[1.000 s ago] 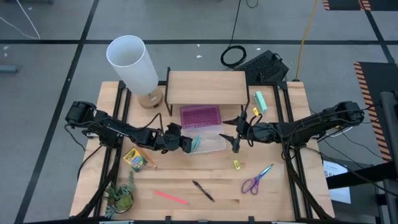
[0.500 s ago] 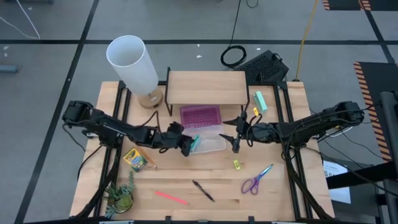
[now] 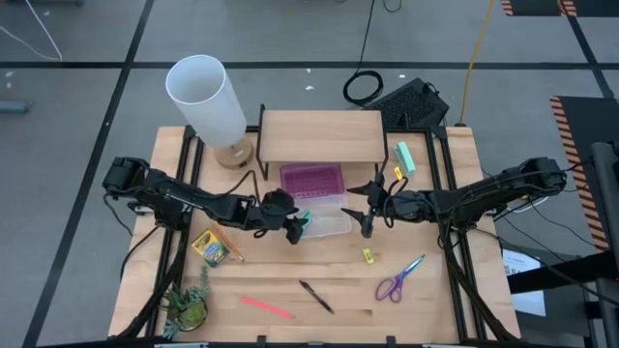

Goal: Pack school essentials
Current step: Put the blue sticky notes into the violet supply box

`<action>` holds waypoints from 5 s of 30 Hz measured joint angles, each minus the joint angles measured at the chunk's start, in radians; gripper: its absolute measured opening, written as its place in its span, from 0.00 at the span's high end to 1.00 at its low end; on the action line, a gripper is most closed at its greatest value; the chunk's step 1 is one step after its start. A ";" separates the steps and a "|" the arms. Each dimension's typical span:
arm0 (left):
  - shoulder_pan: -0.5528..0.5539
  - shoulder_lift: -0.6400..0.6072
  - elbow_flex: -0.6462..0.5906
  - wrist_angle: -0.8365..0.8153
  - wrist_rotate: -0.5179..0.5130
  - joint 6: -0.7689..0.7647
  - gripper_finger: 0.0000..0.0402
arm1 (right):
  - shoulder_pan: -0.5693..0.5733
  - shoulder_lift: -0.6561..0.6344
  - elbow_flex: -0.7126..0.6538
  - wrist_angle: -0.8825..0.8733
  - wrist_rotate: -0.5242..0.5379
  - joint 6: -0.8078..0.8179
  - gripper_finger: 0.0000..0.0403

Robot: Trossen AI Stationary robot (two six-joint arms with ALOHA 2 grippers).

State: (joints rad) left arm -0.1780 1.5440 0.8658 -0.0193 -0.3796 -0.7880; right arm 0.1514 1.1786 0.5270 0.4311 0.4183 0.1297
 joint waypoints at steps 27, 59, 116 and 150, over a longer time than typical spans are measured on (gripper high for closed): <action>0.017 0.106 0.011 -0.041 -0.030 -0.003 0.51 | -0.002 0.000 0.000 -0.012 0.000 0.016 0.31; -0.002 0.108 0.011 -0.004 -0.186 -0.471 0.97 | -0.001 0.000 0.000 -0.040 0.000 0.019 0.31; -0.084 -0.064 0.037 0.023 -0.034 0.940 0.62 | -0.002 0.000 0.000 -0.055 0.000 0.068 0.31; -0.034 0.268 0.383 -0.535 -0.181 2.274 0.62 | -0.008 0.000 0.000 -0.160 0.000 0.014 0.31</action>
State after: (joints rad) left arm -0.2123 1.8122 1.2484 -0.5547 -0.5611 1.4855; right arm 0.1439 1.1782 0.5270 0.2714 0.4183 0.1440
